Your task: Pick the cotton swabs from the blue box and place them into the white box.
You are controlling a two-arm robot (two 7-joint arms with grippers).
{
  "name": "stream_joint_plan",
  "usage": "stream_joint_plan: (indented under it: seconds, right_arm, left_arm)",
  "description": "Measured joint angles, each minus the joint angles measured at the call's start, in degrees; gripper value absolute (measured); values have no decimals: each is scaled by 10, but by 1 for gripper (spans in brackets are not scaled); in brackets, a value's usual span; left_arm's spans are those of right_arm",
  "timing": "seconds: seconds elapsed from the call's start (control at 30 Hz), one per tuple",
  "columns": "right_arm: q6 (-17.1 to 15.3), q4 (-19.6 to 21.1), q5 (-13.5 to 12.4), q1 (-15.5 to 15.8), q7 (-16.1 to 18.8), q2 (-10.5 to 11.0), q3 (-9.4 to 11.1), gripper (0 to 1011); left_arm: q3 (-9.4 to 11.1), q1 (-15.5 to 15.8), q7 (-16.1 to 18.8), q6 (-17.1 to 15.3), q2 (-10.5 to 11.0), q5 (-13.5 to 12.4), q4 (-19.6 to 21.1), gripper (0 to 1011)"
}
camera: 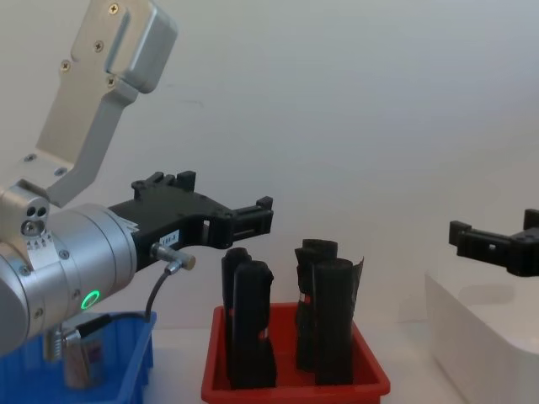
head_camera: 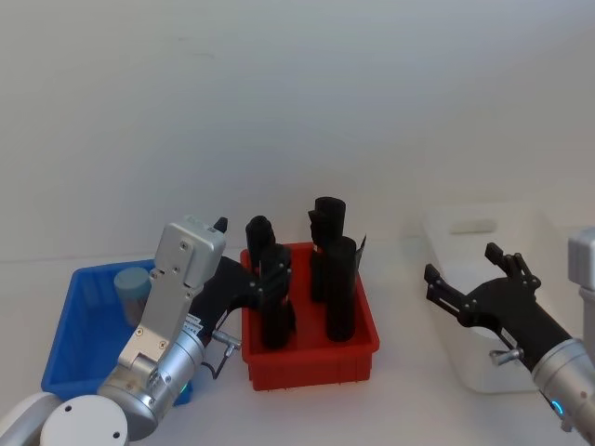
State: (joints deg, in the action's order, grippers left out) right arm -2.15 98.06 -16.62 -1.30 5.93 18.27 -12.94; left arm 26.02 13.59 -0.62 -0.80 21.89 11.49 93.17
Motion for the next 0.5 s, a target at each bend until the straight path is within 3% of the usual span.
stream_joint_plan:
  seconds: [0.5]
  right_arm:
    - [0, -102, 23, -72, 48, -35, -9, 1001]
  left_arm:
    - [0, 0, 0, 0, 0, 0, 0, 1004]
